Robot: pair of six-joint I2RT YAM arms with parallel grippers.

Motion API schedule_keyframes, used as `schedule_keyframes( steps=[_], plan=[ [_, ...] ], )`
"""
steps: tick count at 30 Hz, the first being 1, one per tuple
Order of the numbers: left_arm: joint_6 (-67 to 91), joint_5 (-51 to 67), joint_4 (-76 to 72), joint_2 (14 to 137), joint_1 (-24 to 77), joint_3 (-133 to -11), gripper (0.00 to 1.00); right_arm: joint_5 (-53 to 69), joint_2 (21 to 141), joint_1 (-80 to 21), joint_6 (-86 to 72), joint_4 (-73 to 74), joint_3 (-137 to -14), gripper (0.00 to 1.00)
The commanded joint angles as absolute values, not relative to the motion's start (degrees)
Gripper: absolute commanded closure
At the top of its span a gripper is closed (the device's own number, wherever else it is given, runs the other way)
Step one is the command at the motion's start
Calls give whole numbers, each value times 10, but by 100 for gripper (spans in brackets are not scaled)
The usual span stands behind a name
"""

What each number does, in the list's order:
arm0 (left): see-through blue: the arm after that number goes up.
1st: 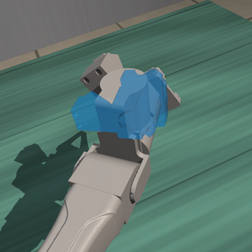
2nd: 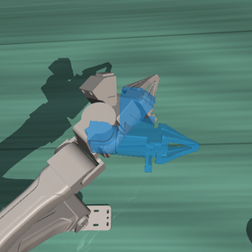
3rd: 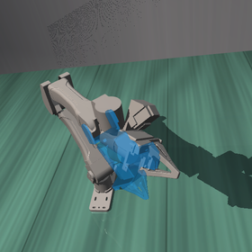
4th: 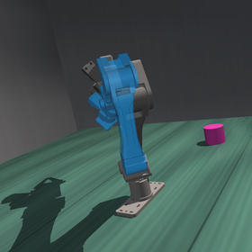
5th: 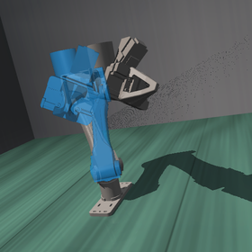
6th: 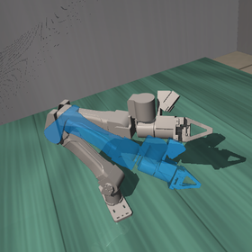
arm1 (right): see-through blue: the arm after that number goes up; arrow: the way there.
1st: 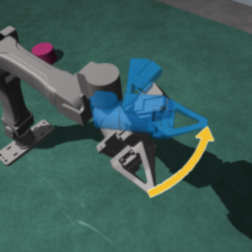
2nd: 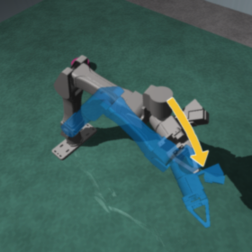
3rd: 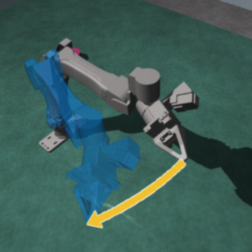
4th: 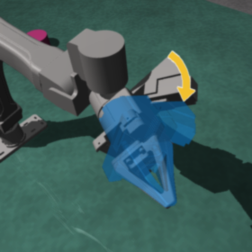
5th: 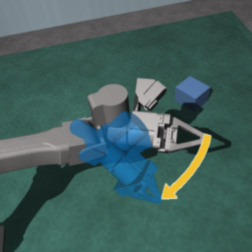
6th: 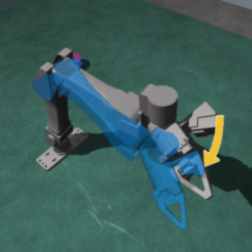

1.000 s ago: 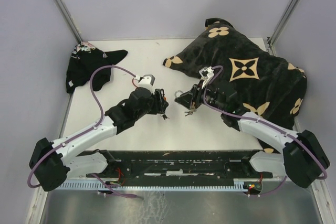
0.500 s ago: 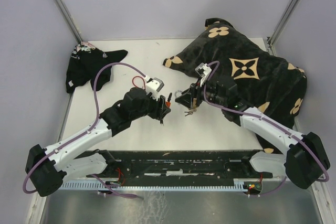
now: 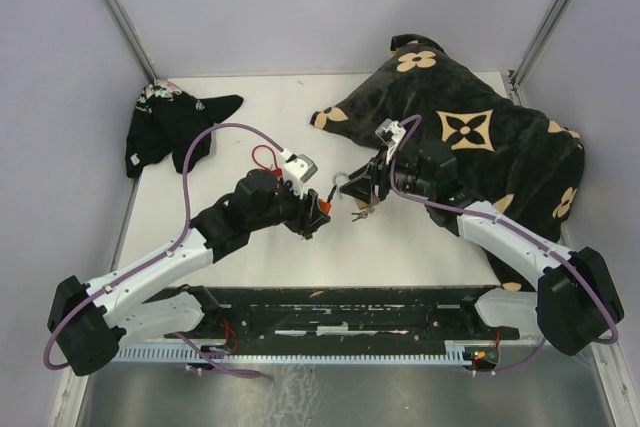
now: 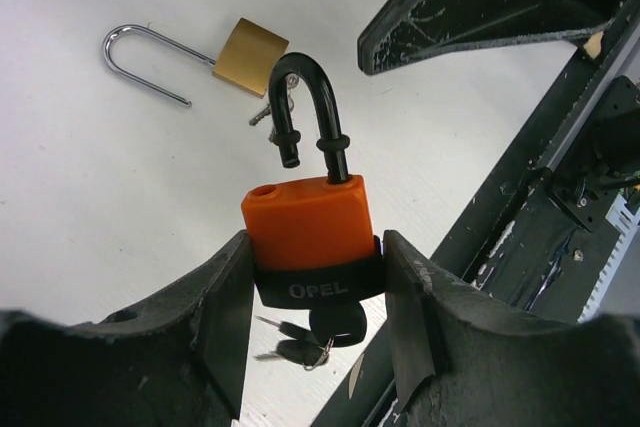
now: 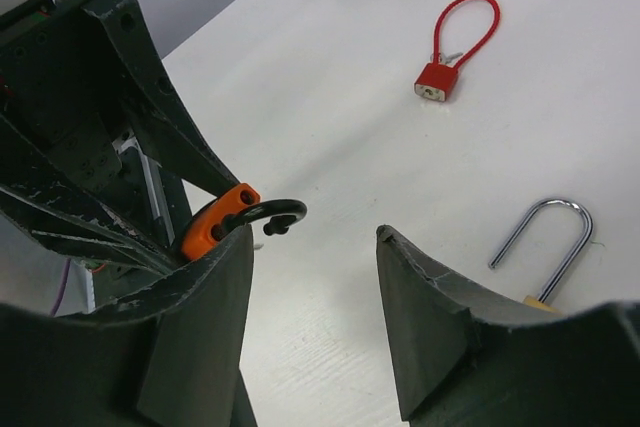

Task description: Unlock with the key

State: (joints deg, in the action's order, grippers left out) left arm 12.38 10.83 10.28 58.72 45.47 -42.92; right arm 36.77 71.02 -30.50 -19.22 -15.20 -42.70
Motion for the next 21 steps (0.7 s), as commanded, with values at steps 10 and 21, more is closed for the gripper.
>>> schedule_keyframes(
  steps=[10, 21],
  plan=[
    [159, 142, -24, 547, 456, -415, 97, 423, 745, -299, -324, -398, -378, 42],
    [179, 103, -26, 532, 456, -407, 97, 364, 696, -299, -316, -389, -344, 41]
  ],
)
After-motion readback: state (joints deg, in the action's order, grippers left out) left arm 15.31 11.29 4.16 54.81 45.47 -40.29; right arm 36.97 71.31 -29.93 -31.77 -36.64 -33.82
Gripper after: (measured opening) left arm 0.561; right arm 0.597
